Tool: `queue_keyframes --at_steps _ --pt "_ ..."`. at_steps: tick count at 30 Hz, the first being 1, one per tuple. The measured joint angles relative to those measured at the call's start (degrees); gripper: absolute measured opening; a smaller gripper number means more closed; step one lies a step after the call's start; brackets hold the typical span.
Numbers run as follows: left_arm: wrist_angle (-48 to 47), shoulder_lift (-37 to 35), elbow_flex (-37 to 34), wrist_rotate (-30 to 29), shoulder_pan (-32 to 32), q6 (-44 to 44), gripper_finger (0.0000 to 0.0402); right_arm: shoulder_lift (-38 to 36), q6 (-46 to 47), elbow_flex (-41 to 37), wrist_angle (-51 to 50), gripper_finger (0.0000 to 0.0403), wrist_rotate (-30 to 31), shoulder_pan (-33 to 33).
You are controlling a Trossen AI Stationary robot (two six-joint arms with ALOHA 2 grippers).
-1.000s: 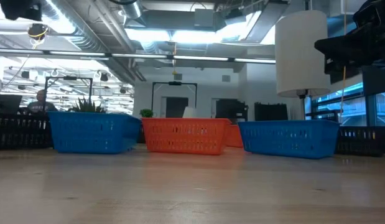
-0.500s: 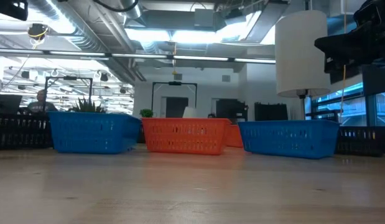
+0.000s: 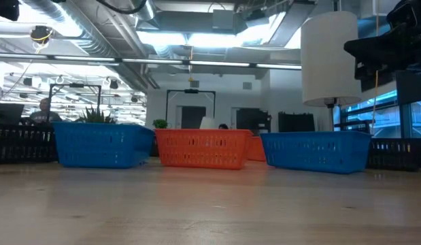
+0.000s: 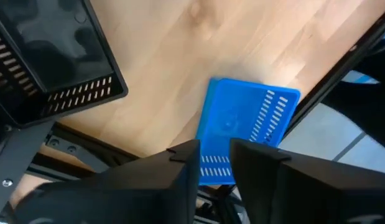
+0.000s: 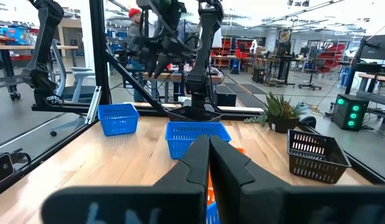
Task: Stack baskets by color
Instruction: Stack the bottom blue bin on the top left blue bin
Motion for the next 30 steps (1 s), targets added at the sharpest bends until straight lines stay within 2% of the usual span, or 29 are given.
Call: queue_keyframes --at_steps 2,5,12,19,26,30 --pt "0.15 1.79 0.00 -1.13 -0.92 0.02 0.0095 0.00 0.00 0.00 0.13 0.0014 0.00 0.00" --pt "0.42 4.73 0.00 -5.81 -3.65 0.11 0.0099 0.00 0.00 0.00 0.19 0.0014 0.00 0.00" --pt "4.84 12.14 0.00 -12.83 -10.18 7.36 0.0095 0.00 -0.01 0.00 0.33 0.0014 0.00 0.02" --pt "6.70 19.05 0.00 -18.01 -16.29 7.56 0.0095 0.00 -0.02 0.00 0.30 0.0014 0.00 0.01" --pt "7.16 23.02 0.00 -20.24 -21.19 5.33 0.0095 0.00 -0.02 0.00 0.30 0.0014 0.00 0.02" --pt "7.13 23.48 0.00 -23.41 -22.73 -0.93 0.0095 0.00 -0.02 0.00 0.29 0.0014 0.00 0.01"
